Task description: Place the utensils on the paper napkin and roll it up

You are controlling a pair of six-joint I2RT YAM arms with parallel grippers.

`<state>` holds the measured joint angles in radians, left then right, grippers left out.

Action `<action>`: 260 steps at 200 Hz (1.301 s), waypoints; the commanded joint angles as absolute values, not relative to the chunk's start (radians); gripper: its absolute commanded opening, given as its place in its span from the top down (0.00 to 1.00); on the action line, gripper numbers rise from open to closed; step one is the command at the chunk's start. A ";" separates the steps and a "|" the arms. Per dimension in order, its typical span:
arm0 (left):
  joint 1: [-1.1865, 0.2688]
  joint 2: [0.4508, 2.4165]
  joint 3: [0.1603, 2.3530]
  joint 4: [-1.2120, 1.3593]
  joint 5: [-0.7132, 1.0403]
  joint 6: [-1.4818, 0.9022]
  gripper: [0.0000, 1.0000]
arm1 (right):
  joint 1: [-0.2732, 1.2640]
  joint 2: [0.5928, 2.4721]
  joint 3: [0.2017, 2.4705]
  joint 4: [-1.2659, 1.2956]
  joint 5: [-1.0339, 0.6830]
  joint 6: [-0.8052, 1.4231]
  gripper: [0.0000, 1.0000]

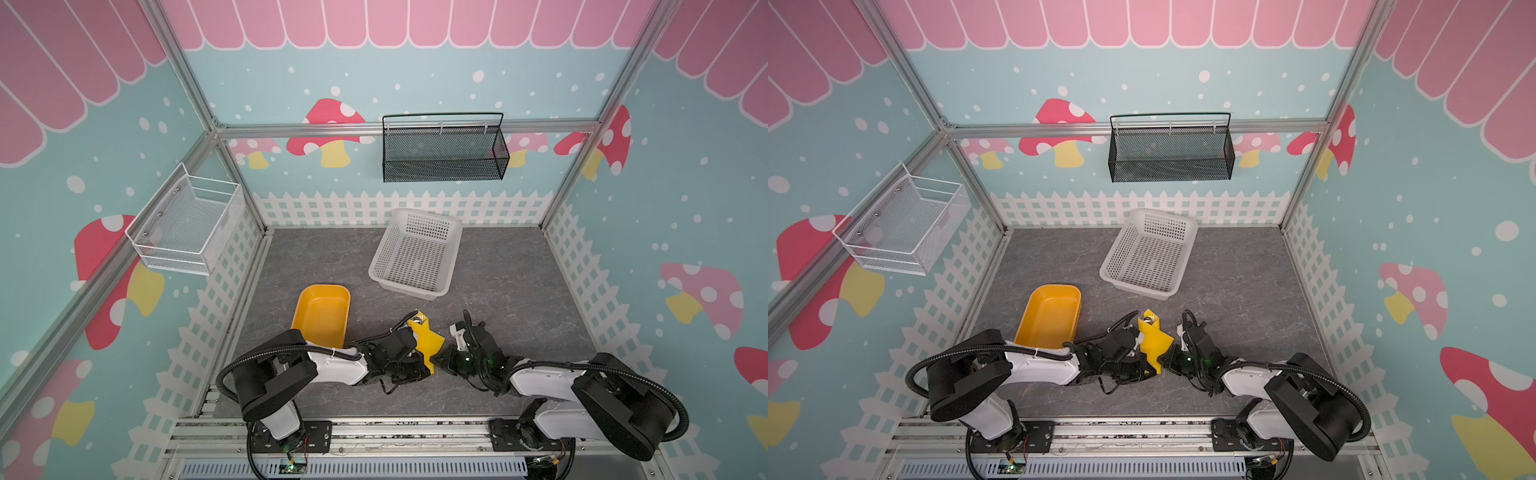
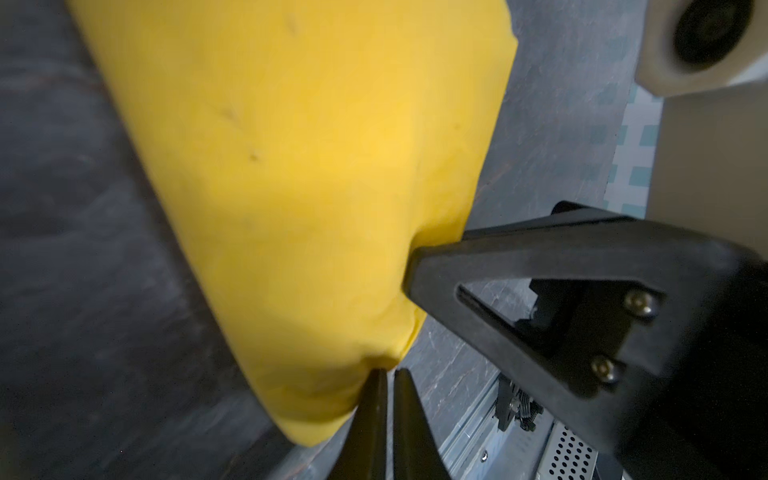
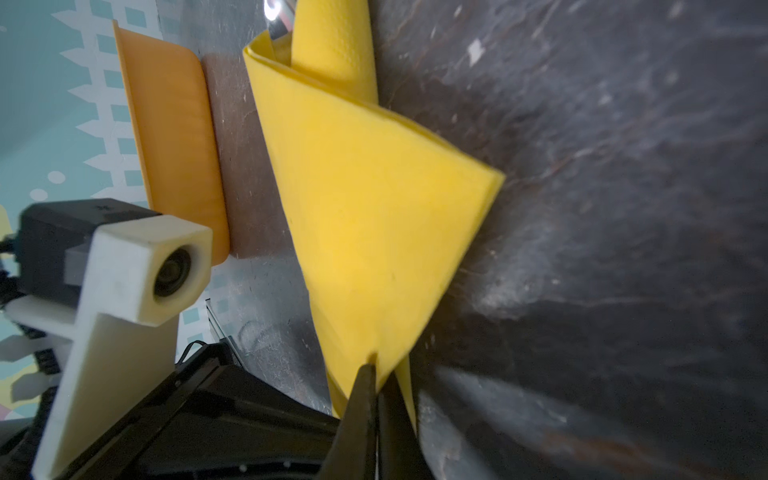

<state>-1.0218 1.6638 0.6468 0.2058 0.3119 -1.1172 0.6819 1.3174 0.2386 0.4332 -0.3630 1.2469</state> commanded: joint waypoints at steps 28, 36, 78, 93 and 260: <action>-1.036 1.566 0.624 0.239 0.246 -1.117 0.91 | 0.685 1.332 0.232 0.425 -0.353 1.253 0.95; -1.037 1.530 0.617 0.224 0.218 -1.106 0.90 | 0.685 1.330 0.231 0.425 -0.353 1.252 0.95; -1.029 1.462 0.636 0.061 0.109 -1.090 0.89 | 0.686 1.331 0.233 0.426 -0.353 1.255 0.95; -1.028 1.488 0.653 0.032 0.115 -1.092 0.90 | 0.686 1.331 0.233 0.430 -0.353 1.255 0.95; -1.034 1.449 0.638 0.017 0.091 -1.082 0.88 | 0.685 1.324 0.227 0.442 -0.362 1.252 0.95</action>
<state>-1.0348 1.5249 0.6342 0.0410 0.1589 -1.1034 0.6823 1.3216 0.2386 0.4339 -0.3634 1.2469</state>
